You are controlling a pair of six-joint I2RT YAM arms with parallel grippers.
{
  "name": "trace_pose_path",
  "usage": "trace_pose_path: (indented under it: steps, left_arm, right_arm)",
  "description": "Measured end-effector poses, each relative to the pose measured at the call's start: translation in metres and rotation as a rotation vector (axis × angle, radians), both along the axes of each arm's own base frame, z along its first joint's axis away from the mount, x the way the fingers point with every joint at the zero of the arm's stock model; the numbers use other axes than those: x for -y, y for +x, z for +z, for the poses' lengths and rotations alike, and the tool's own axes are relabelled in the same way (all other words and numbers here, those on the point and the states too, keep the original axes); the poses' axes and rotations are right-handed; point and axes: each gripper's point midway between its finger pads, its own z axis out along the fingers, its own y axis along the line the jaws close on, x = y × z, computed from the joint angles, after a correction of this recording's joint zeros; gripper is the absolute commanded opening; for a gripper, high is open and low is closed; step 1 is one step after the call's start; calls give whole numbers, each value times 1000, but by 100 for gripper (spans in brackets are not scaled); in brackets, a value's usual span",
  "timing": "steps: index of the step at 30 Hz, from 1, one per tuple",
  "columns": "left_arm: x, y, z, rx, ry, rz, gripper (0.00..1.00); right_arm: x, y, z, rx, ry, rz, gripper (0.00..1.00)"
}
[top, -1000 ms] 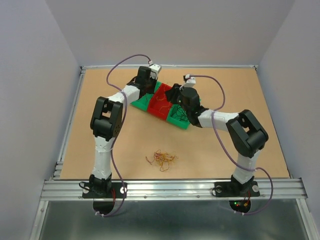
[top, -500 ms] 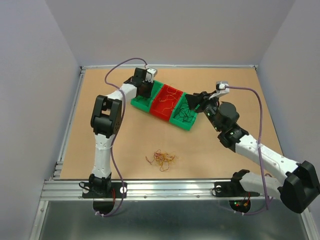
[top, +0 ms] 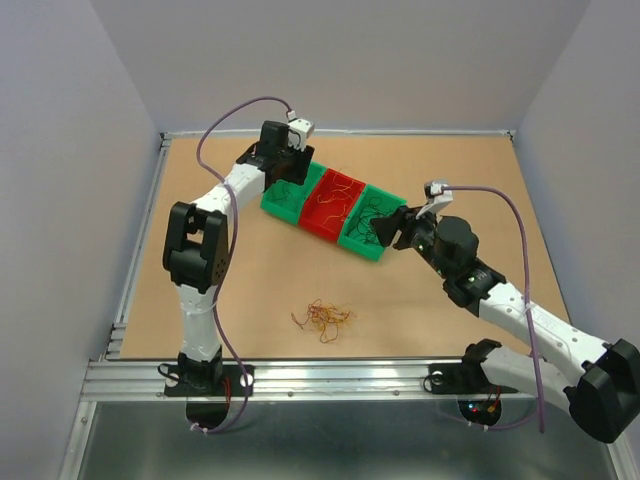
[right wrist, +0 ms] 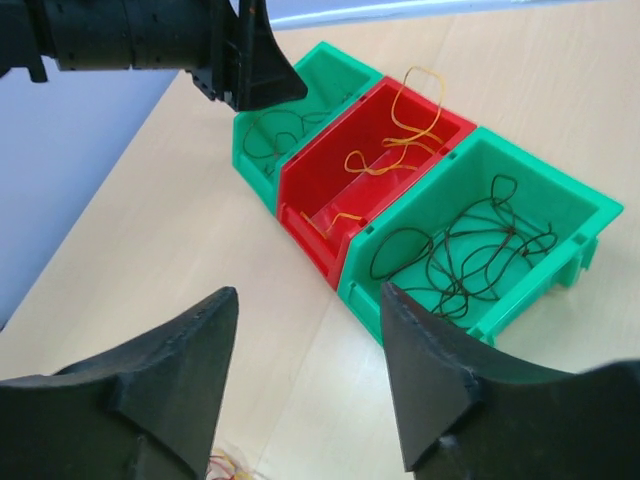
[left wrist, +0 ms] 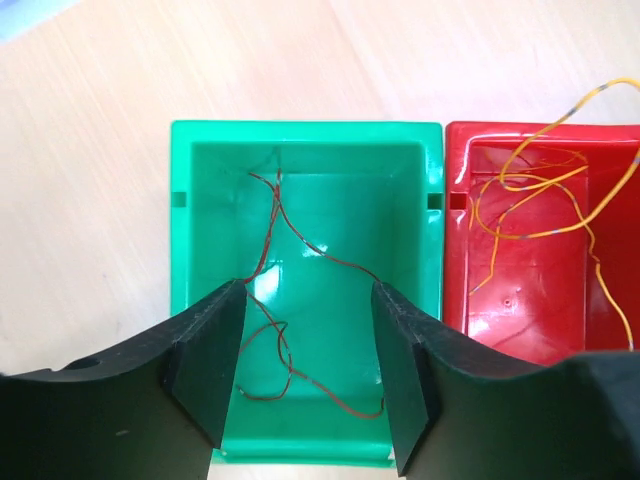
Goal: Untangle the cables
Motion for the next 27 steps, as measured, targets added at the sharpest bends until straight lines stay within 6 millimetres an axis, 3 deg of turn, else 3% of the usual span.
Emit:
trace_pose_path:
  steps: [2,8,11,15,21,23,27]
  left_arm:
    - [2,-4,11,25,2,-12,72]
    - [2,-19,19,50,29,-40,76]
    - [5,-42,16,48,57,-99,84]
    - [23,-96,29,62,74,-260,99]
    - [65,-219,48,158,72,-623,97]
    - [74,-260,42,170,61,-756,95]
    - [75,-299,20,165,71,-908,93]
  right_arm:
    - [-5,-5,-3,-12,-5,40,80]
    - [-24,-25,-29,-104,-46,195,87]
    - [-24,-30,-35,-129,-59,213,89]
    - [-17,-33,-29,-122,-60,190,89]
    - [-8,-34,-18,-94,-51,149,90]
    - [-6,-33,-19,-96,-55,139,90]
    - [-2,-31,-18,-93,-57,116,90]
